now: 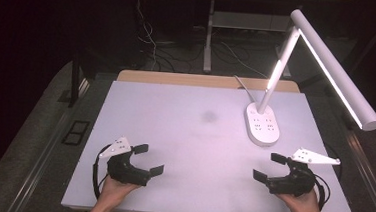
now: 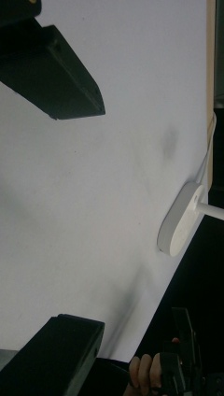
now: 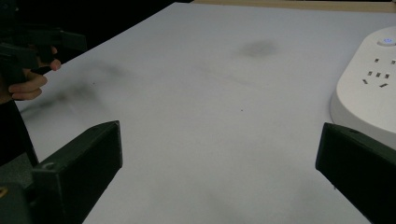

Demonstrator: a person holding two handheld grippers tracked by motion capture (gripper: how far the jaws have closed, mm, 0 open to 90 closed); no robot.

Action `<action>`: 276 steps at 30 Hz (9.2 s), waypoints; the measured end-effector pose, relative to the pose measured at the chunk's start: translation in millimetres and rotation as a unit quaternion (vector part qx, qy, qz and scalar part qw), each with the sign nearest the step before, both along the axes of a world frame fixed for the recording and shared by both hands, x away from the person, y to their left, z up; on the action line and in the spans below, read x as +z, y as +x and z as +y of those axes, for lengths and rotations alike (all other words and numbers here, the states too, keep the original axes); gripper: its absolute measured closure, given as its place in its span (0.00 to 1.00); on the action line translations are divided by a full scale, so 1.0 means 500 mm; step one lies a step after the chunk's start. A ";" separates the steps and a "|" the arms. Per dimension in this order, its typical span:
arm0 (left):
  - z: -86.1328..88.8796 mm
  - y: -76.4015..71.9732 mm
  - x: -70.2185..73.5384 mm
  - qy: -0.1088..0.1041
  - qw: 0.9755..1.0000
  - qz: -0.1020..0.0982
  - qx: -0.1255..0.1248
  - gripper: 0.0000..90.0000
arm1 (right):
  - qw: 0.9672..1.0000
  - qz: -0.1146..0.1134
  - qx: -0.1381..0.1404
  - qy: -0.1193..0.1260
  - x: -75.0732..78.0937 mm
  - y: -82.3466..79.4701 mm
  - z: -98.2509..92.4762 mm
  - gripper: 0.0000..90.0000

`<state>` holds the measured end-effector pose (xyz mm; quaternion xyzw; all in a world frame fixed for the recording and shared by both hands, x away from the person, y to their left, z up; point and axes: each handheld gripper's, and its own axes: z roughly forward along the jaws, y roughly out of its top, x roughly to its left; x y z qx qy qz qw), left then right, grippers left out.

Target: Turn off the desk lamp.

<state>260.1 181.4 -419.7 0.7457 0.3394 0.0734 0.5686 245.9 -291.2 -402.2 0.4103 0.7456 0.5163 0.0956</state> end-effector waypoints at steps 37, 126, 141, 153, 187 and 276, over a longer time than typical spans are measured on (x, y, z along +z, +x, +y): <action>0.003 -0.001 -0.002 -0.003 1.000 0.004 -0.001 0.00 | 0.999 0.022 0.012 -0.020 0.023 0.005 0.008 0.05; 0.009 0.000 -0.004 -0.003 1.000 0.007 0.007 0.00 | 0.994 0.056 -0.068 -0.057 0.108 0.337 -0.140 0.63; 0.005 0.005 -0.007 0.003 1.000 0.010 0.002 0.00 | 0.990 0.062 -0.117 -0.057 0.063 0.386 -0.164 1.00; 0.011 0.004 -0.006 -0.002 1.000 0.011 0.006 0.00 | 0.985 0.084 -0.144 -0.050 0.011 0.429 -0.138 1.00; 0.014 -0.004 -0.004 -0.006 1.000 0.009 0.007 0.00 | 0.975 0.112 -0.173 -0.083 -0.052 0.454 -0.086 1.00; 0.015 -0.002 -0.003 -0.012 1.000 0.008 0.010 0.00 | 0.972 0.075 -0.210 -0.075 0.061 0.370 -0.115 0.17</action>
